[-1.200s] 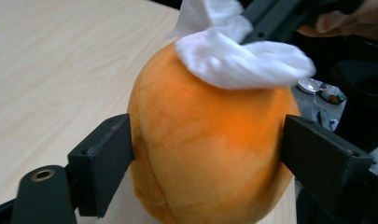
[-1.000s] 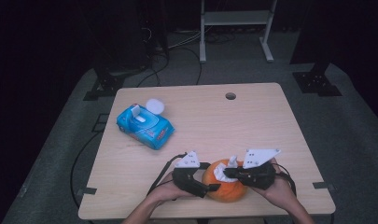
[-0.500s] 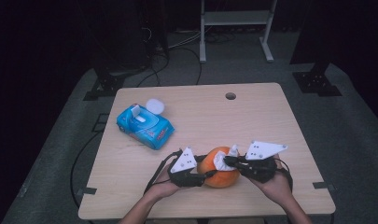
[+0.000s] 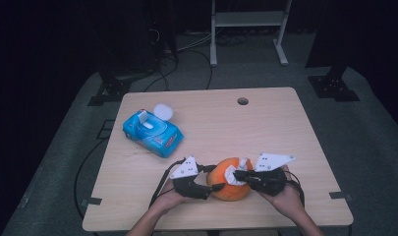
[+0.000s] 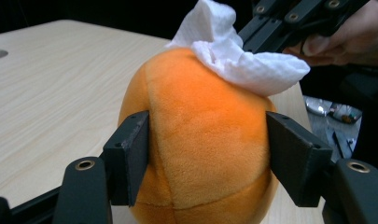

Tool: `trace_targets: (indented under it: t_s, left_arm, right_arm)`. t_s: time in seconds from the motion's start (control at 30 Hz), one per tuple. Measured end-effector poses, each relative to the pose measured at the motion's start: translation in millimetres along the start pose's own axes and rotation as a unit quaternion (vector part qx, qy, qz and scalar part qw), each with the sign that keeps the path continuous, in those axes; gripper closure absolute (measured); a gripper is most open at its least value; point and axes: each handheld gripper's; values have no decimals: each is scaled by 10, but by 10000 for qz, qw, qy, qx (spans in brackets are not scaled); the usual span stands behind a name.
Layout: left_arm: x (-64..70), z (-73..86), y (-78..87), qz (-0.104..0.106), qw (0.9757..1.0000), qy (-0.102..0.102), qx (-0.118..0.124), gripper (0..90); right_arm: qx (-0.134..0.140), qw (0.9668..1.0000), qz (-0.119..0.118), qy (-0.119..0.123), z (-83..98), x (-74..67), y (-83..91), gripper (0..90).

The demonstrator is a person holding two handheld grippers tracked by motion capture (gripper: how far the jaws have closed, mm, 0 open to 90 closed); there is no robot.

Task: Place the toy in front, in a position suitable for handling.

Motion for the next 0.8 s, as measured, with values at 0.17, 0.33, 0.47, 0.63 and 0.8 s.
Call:
trace_targets:
  t_s: [0.17, 0.33, 0.47, 0.63, 0.8]
  left_arm:
    - [17, 51, 10, -32, 9999, 85, 115, 339]
    - [99, 57, 61, -226, 9988, 409, -145, 333]
    - [83, 57, 78, -198, 9948, 850, -516, 111]
    - [-5, 124, 71, 11, 9914, 1197, -523, 29]
    - [-69, 37, -20, 179, 9917, 1100, -646, 38]
  right_arm:
    - [24, 10000, -17, -35, 9, -10, -5, 875]
    - [42, 10000, -51, -9, 4, -44, -25, 875]
    - [21, 10000, -48, 20, 6, -65, -38, 875]
    - [41, 9999, -84, -60, 34, -43, -15, 875]
    - [56, 9999, -87, -70, 28, -58, -30, 874]
Point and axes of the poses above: each handheld gripper's, and its own axes: y roughly backward along the jaws, z roughly out of its underside, x roughly to its right, and after that the axes turned 12 degrees about -x, right-handed
